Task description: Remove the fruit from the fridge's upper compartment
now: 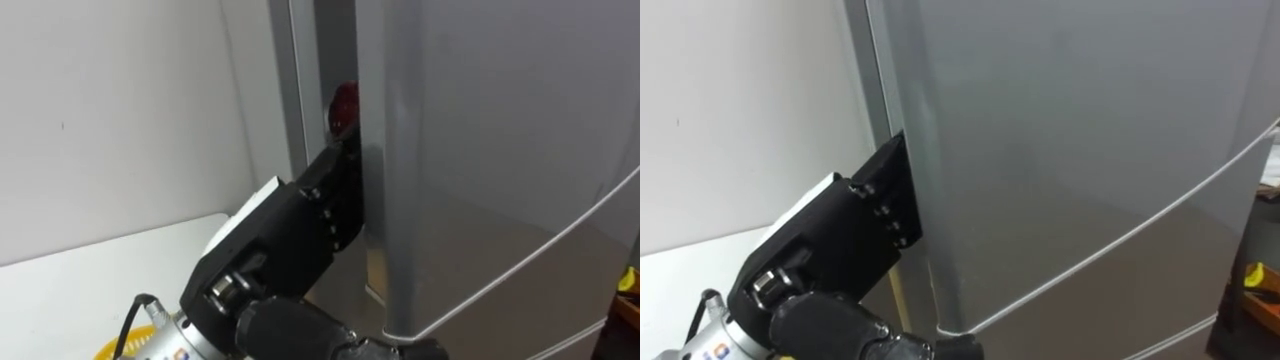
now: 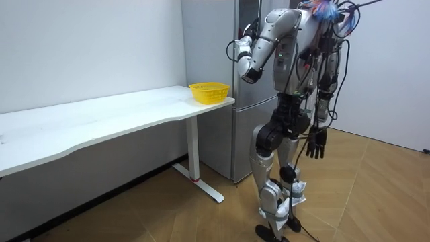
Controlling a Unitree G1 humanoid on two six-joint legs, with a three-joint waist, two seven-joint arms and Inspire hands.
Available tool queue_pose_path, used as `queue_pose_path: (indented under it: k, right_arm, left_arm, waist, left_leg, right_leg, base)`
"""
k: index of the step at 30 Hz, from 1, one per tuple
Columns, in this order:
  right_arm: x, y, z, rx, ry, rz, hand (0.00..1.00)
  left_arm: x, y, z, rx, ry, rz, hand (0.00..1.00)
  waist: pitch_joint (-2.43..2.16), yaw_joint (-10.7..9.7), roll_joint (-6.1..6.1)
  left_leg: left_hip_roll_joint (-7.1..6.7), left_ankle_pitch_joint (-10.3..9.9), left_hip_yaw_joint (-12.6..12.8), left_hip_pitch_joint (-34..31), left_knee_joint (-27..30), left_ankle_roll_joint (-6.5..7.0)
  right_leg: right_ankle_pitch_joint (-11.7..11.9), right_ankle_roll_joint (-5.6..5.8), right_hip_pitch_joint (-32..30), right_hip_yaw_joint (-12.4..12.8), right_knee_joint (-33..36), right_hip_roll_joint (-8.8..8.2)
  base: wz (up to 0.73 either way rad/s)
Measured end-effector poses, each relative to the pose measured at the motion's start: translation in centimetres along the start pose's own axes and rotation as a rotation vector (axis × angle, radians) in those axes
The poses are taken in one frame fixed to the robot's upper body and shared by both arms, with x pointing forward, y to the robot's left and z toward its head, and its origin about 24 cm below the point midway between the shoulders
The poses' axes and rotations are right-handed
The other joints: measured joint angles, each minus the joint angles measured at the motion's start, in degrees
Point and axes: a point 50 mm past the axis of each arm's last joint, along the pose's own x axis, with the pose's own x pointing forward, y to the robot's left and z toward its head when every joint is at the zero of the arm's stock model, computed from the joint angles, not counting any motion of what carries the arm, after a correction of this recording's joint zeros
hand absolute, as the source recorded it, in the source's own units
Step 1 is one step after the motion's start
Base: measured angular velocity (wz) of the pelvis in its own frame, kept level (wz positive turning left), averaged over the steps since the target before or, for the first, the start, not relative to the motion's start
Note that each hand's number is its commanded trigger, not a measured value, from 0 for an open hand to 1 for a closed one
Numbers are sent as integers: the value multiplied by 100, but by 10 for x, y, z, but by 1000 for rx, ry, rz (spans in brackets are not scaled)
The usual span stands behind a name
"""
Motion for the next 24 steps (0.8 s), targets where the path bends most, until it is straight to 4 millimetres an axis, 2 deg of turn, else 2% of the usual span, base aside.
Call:
queue_pose_path:
  k: [5,11,16,24]
  right_arm:
    - [0,0,0,18,-4,-11,0]
    - [0,0,0,54,-9,-3,0]
    - [0,-1,0,101,-15,3,0]
    - [0,-2,-1,131,-5,4,0]
  left_arm:
    - [3,-3,-1,-30,-12,-1,0]
    - [7,-5,-3,-42,-10,-9,0]
    - [8,-7,-4,-44,-7,-20,0]
    - [10,-10,-5,-51,-7,-43,0]
  waist:
    - [-14,-68,27]
    - [17,-190,43]
    - [28,-248,40]
    - [25,-464,29]
  left_leg:
    - [-3,4,81,-51,2,47]
    - [-17,-31,135,-54,3,123]
    - [-21,-44,259,-50,6,165]
    - [-21,-41,280,-53,14,207]
  right_leg:
    - [66,32,-51,78,2,-5]
    - [123,88,-50,106,2,5]
    - [174,120,-61,384,-8,26]
    - [274,150,-54,384,-73,23]
  base:
    - [-5]
    - [0]
    - [-9]
    - [0]
